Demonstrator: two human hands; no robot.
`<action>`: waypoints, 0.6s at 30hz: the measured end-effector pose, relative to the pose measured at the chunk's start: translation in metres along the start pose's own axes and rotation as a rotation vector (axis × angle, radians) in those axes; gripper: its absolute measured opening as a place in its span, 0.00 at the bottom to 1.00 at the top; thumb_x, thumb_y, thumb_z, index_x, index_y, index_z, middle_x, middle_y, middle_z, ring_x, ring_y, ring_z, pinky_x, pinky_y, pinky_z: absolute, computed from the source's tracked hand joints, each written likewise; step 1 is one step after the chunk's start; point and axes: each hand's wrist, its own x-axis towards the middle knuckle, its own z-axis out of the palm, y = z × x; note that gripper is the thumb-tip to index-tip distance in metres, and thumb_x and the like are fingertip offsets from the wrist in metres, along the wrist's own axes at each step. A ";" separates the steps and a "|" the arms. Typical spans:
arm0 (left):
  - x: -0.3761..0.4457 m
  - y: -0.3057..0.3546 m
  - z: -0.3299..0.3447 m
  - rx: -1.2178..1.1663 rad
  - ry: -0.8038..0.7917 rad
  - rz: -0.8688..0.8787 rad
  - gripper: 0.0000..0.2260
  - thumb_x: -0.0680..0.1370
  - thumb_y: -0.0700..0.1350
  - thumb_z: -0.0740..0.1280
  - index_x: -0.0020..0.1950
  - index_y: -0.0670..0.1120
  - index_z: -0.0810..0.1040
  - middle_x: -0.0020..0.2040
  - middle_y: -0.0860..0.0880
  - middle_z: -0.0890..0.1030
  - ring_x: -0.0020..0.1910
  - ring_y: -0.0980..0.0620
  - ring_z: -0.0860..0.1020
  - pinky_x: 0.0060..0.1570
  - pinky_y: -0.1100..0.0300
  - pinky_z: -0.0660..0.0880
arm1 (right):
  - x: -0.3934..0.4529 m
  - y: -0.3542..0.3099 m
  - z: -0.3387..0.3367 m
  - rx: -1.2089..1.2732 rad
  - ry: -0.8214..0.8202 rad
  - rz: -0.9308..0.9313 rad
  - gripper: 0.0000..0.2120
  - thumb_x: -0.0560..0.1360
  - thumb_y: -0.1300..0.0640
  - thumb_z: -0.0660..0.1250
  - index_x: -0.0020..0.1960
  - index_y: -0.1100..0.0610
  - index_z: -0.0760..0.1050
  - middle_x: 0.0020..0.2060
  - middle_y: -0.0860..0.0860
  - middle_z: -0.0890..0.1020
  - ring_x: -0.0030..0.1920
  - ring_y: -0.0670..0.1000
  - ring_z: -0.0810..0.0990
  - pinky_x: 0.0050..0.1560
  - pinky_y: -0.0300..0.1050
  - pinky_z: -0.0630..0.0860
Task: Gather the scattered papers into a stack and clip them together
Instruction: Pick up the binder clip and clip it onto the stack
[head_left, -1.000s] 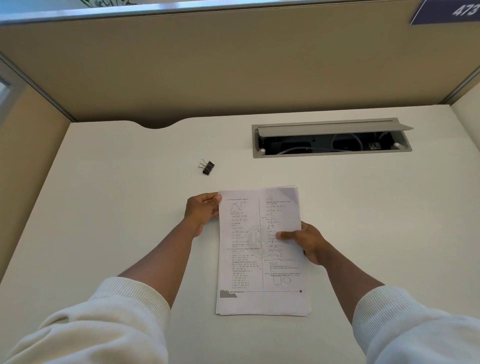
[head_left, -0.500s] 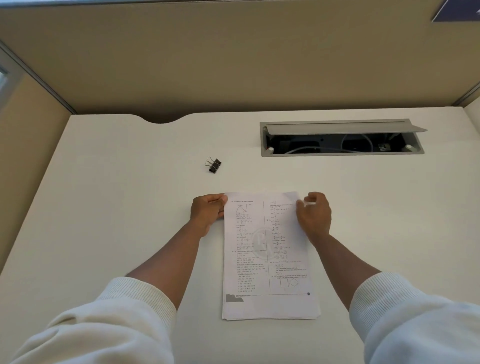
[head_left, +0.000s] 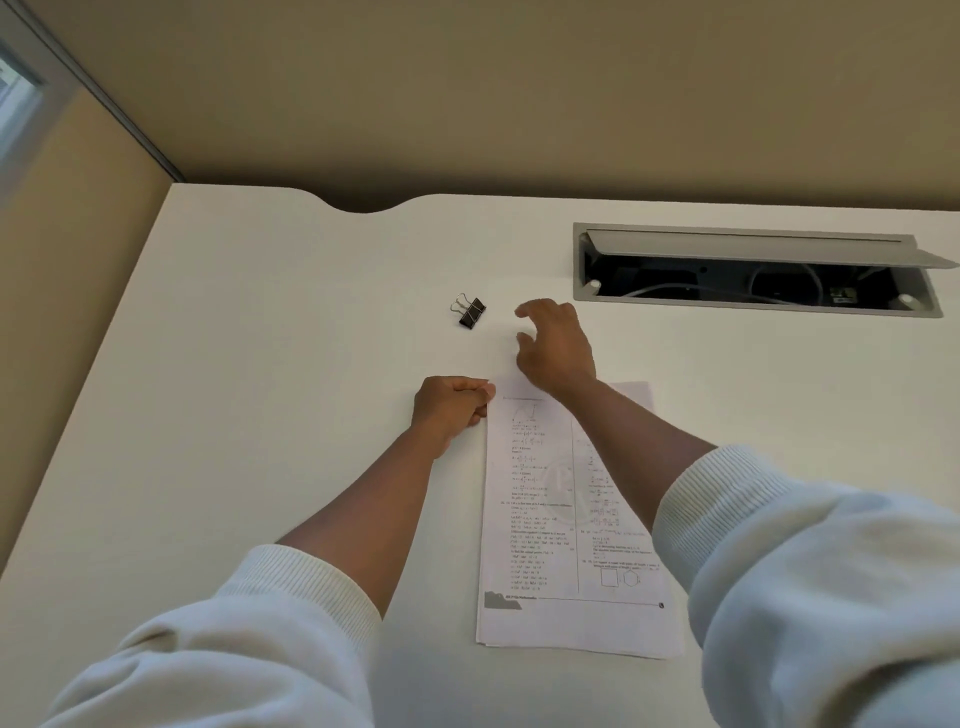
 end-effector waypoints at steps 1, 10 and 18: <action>0.001 0.000 0.000 0.004 -0.006 -0.003 0.10 0.74 0.44 0.75 0.54 0.43 0.84 0.42 0.48 0.85 0.38 0.55 0.82 0.45 0.62 0.81 | 0.006 -0.005 0.004 -0.020 -0.048 -0.043 0.18 0.77 0.64 0.62 0.66 0.58 0.72 0.66 0.49 0.74 0.68 0.54 0.66 0.56 0.51 0.74; 0.007 -0.002 -0.010 0.004 -0.069 -0.019 0.12 0.74 0.45 0.75 0.56 0.43 0.84 0.45 0.47 0.86 0.40 0.54 0.84 0.43 0.64 0.81 | 0.043 -0.030 0.034 -0.231 -0.307 -0.342 0.30 0.74 0.69 0.59 0.75 0.57 0.63 0.78 0.49 0.58 0.78 0.53 0.54 0.66 0.54 0.69; 0.010 -0.005 -0.014 0.009 -0.071 -0.014 0.11 0.74 0.45 0.75 0.54 0.44 0.85 0.45 0.47 0.86 0.41 0.53 0.84 0.43 0.64 0.81 | 0.048 -0.029 0.040 -0.286 -0.212 -0.371 0.25 0.74 0.68 0.61 0.70 0.57 0.71 0.65 0.54 0.74 0.63 0.58 0.71 0.43 0.48 0.72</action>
